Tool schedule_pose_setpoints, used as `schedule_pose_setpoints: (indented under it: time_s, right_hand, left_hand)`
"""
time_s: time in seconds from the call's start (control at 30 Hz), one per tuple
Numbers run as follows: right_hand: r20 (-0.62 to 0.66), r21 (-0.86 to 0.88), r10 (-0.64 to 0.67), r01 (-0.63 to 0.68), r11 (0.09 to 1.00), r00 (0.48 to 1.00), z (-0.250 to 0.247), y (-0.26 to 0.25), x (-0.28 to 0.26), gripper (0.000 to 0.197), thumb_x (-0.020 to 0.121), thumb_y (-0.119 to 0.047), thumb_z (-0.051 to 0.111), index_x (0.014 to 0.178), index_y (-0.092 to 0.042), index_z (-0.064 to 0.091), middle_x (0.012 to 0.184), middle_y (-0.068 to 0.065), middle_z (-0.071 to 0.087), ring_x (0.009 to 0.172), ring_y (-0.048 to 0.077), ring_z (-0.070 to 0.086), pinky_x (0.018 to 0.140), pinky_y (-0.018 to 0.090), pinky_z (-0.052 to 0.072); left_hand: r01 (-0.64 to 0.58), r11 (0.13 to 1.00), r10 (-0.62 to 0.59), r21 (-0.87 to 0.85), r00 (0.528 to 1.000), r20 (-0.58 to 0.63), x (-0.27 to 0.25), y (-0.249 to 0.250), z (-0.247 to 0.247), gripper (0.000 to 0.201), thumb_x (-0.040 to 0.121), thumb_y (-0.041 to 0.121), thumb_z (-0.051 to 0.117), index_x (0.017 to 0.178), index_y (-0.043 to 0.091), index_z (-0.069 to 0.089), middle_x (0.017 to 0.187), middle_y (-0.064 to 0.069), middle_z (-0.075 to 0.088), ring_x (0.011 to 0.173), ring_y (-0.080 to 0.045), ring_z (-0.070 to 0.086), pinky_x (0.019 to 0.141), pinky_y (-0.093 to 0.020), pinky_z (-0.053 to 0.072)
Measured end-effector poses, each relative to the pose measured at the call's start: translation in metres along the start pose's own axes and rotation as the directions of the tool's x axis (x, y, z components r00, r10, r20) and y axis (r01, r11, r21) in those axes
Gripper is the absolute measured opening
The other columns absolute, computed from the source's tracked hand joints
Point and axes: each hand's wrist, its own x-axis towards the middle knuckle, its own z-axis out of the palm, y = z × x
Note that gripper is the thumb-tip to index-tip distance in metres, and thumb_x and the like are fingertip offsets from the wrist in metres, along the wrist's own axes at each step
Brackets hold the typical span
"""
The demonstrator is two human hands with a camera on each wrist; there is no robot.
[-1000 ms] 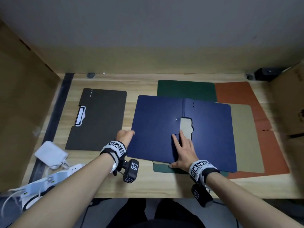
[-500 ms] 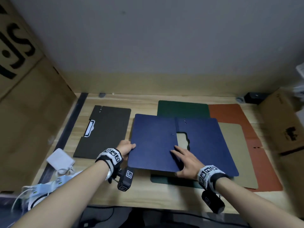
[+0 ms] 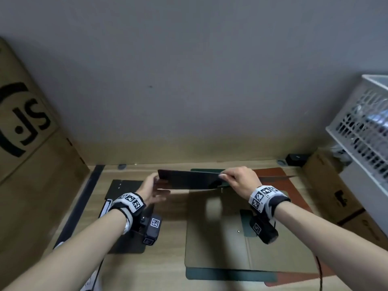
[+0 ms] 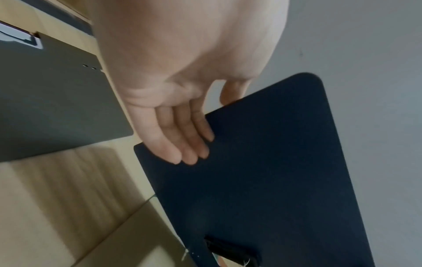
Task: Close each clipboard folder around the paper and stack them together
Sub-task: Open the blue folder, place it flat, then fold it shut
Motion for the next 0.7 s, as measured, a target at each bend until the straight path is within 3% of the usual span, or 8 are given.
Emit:
schedule_pose_setpoints:
  time_s: [0.1, 0.23, 0.33, 0.43, 0.53, 0.63, 0.7]
  right_hand:
    - [-0.139, -0.017, -0.01, 0.008, 1.0, 0.99, -0.026, -0.007, 0.025, 0.031, 0.097, -0.044, 0.051, 0.091, -0.021, 0.071, 0.085, -0.002, 0.073, 0.081, 0.026, 0.067, 0.066, 0.036, 0.051]
    - [-0.261, 0.082, 0.103, -0.085, 0.993, 0.96, -0.057, -0.016, 0.049, 0.033, 0.097, -0.043, 0.05, 0.08, -0.019, 0.065, 0.066, -0.002, 0.062, 0.066, 0.026, 0.058, 0.059, 0.034, 0.042]
    - [-0.315, 0.272, 0.242, -0.157, 0.949, 0.918, -0.072, -0.02, 0.057, 0.044, 0.098, -0.041, 0.049, 0.059, -0.023, 0.045, 0.053, -0.003, 0.045, 0.054, 0.018, 0.043, 0.054, 0.034, 0.033]
    - [-0.337, 0.423, 0.347, -0.189, 0.886, 0.875, -0.075, -0.023, 0.056, 0.048, 0.1, -0.037, 0.047, 0.058, -0.019, 0.031, 0.053, -0.006, 0.034, 0.053, 0.016, 0.03, 0.055, 0.034, 0.026]
    - [-0.331, 0.481, 0.401, -0.213, 0.851, 0.854, -0.068, -0.02, 0.05, 0.048, 0.102, -0.032, 0.044, 0.059, -0.018, 0.028, 0.055, -0.005, 0.033, 0.055, 0.017, 0.028, 0.059, 0.036, 0.027]
    - [-0.32, 0.487, 0.443, -0.256, 0.835, 0.837, -0.059, -0.014, 0.041, 0.047, 0.103, -0.03, 0.04, 0.06, -0.019, 0.027, 0.057, -0.005, 0.034, 0.056, 0.017, 0.029, 0.061, 0.035, 0.027]
    - [-0.31, 0.506, 0.469, -0.274, 0.818, 0.827, -0.051, -0.009, 0.033, 0.045, 0.104, -0.029, 0.039, 0.062, -0.018, 0.026, 0.058, -0.005, 0.034, 0.056, 0.015, 0.029, 0.061, 0.034, 0.026]
  left_hand:
    - [-0.095, 0.995, 0.095, -0.032, 0.995, 0.001, -0.002, 0.015, 0.006, 0.049, 0.101, 0.044, 0.029, 0.1, 0.011, 0.066, 0.102, -0.012, 0.071, 0.092, -0.026, 0.066, 0.065, -0.036, 0.053]
    - [-0.079, 0.986, 0.072, 0.146, 0.996, 0.053, 0.0, 0.024, 0.01, 0.038, 0.1, 0.037, 0.039, 0.11, 0.01, 0.065, 0.11, -0.008, 0.07, 0.093, -0.02, 0.066, 0.063, -0.032, 0.052]
    - [-0.04, 0.945, 0.023, 0.325, 0.998, 0.055, 0.005, 0.018, 0.013, 0.03, 0.097, 0.031, 0.048, 0.111, 0.009, 0.063, 0.111, -0.008, 0.068, 0.083, -0.015, 0.063, 0.066, -0.03, 0.049]
    - [-0.043, 0.907, 0.023, 0.419, 0.998, 0.053, 0.005, 0.009, 0.018, 0.044, 0.095, 0.046, 0.053, 0.118, 0.009, 0.056, 0.112, -0.007, 0.064, 0.088, -0.016, 0.061, 0.062, -0.029, 0.05]
    - [-0.11, 0.904, 0.077, 0.414, 0.992, 0.095, 0.004, 0.003, 0.025, 0.046, 0.095, 0.058, 0.046, 0.112, 0.017, 0.057, 0.106, -0.002, 0.063, 0.096, -0.018, 0.06, 0.069, -0.028, 0.048]
    - [-0.203, 0.899, 0.209, 0.388, 0.978, 0.028, 0.019, -0.01, 0.019, 0.054, 0.091, 0.06, 0.05, 0.097, 0.008, 0.063, 0.096, -0.008, 0.07, 0.088, -0.026, 0.066, 0.075, -0.033, 0.049]
    - [-0.264, 0.897, 0.296, 0.355, 0.954, -0.04, 0.032, -0.019, 0.012, 0.053, 0.091, 0.055, 0.053, 0.096, 0.004, 0.062, 0.096, -0.011, 0.071, 0.086, -0.03, 0.067, 0.077, -0.038, 0.049]
